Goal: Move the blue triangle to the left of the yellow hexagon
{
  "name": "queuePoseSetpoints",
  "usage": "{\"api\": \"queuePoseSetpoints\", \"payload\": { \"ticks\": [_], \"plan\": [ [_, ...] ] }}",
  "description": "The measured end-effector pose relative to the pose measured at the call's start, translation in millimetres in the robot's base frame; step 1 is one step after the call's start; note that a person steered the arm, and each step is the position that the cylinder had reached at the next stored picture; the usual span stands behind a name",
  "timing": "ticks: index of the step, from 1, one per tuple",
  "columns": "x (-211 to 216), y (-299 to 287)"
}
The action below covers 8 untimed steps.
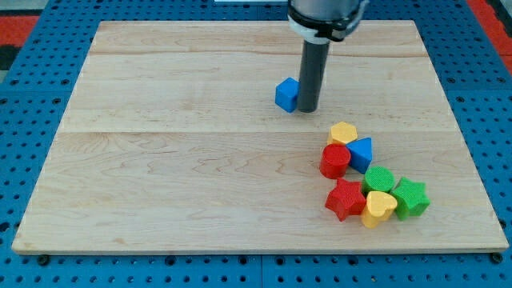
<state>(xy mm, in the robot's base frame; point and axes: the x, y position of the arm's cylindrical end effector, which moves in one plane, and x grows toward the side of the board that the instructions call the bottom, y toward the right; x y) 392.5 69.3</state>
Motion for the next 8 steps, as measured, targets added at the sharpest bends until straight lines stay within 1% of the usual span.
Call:
{"api": "queuePoseSetpoints", "payload": {
  "ticks": [1,2,3,4,5,6,8],
  "plan": [
    [8.2,62.3],
    [74.7,118.7],
    [79.2,128.6],
    [124.2,135.3],
    [125.0,131.4],
    [112.6,115.0],
    [99.5,37.8]
  ]
}}
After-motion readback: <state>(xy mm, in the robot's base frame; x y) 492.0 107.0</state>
